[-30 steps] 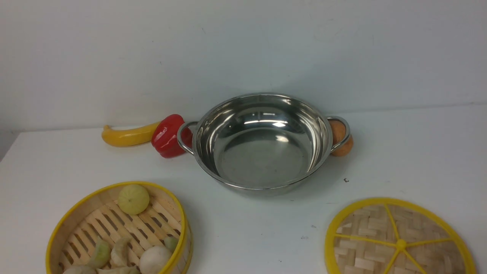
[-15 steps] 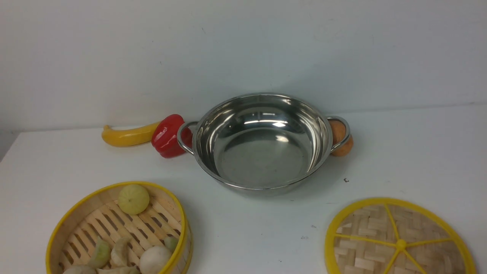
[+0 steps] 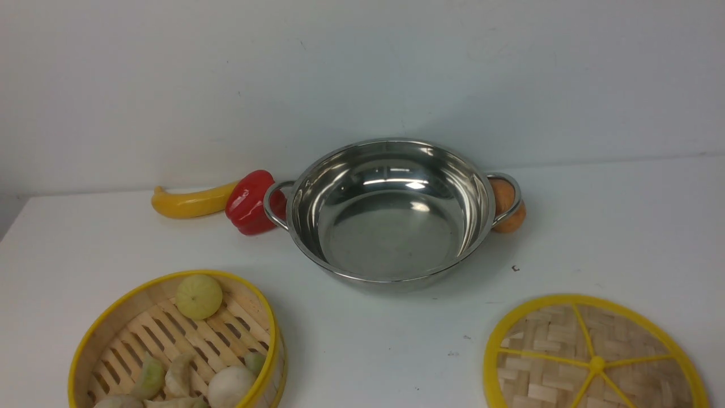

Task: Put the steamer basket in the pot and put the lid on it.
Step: Use the left arm to lift the steamer closest to it

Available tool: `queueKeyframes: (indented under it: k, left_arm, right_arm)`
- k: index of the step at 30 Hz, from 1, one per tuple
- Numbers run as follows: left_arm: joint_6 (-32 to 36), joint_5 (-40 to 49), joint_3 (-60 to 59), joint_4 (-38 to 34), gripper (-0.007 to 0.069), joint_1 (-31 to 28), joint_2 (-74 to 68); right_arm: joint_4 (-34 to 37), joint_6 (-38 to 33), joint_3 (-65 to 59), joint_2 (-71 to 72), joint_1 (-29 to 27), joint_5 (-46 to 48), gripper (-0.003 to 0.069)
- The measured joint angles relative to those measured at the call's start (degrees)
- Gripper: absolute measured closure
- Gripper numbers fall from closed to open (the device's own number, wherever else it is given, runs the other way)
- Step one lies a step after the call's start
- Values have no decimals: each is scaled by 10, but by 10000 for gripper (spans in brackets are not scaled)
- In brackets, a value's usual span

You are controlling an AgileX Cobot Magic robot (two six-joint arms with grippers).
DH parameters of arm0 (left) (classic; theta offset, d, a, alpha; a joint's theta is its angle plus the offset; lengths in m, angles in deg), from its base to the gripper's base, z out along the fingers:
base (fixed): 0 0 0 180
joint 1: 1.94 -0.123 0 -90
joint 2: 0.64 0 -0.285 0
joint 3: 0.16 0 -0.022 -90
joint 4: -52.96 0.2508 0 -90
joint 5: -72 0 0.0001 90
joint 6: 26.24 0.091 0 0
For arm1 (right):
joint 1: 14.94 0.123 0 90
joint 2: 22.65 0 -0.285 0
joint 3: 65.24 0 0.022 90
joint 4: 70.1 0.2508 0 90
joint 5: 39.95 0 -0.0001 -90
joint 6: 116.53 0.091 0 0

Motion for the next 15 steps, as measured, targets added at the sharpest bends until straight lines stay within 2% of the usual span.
queueKeyframes:
  k: [7,15]
  left_arm:
    - [0,0,0,0,384,0,0]
    - [31,-18,0,28,384,0,1]
  right_arm:
    - [0,0,0,0,0,0,410]
    - [0,0,0,0,0,0,410]
